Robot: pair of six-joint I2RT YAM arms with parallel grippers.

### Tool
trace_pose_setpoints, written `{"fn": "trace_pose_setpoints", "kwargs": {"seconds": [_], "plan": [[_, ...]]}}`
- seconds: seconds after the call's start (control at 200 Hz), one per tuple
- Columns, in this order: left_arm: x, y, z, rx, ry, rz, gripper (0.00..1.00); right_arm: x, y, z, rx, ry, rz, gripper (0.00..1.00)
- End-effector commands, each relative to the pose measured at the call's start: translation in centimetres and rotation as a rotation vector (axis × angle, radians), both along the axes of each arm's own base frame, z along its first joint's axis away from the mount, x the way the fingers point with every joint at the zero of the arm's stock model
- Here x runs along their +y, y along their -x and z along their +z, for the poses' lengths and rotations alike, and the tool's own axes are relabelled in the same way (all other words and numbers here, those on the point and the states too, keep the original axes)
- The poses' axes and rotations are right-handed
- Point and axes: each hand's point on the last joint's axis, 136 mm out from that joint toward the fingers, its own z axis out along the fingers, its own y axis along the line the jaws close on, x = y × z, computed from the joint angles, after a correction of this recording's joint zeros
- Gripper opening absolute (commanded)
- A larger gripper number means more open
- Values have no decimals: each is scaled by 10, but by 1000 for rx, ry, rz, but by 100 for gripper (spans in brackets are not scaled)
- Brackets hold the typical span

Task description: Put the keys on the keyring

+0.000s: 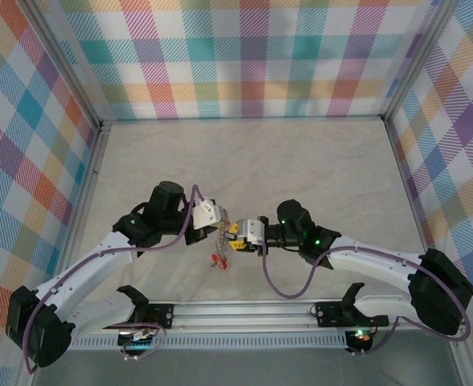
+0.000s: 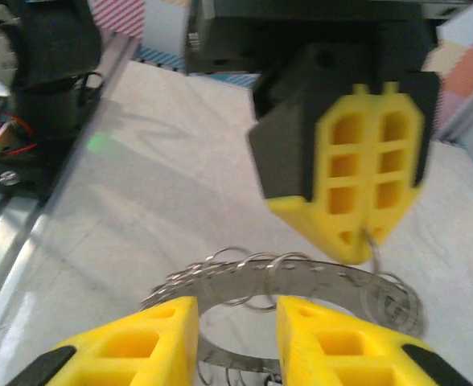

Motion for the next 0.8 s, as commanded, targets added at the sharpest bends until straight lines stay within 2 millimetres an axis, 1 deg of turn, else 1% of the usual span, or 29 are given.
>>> {"fn": "trace_pose_setpoints", "kwargs": {"seconds": [0.0, 0.105, 0.25, 0.385, 0.455, 0.57, 0.64, 0.795], "plan": [[-10, 2, 32, -72, 68, -57, 0, 6, -17, 19, -17, -47, -63, 35], [-10, 5, 33, -70, 65, -75, 0, 13, -26, 21, -9, -51, -81, 35], [-10, 8, 34, -65, 55, -94, 0, 24, -31, 19, -4, -26, -61, 31], [-9, 11, 36, -77, 54, -107, 0, 30, -39, 21, -7, -30, -76, 29], [-9, 11, 37, -85, 57, -106, 0, 30, -44, 23, -17, -34, -97, 29], [-9, 11, 33, -75, 46, -104, 0, 28, -43, 20, -23, -21, -98, 30], [-9, 10, 32, -70, 45, -99, 0, 24, -42, 20, -23, -25, -110, 30], [-9, 9, 35, -85, 75, -84, 0, 12, -41, 20, -33, -56, -141, 29]]}}
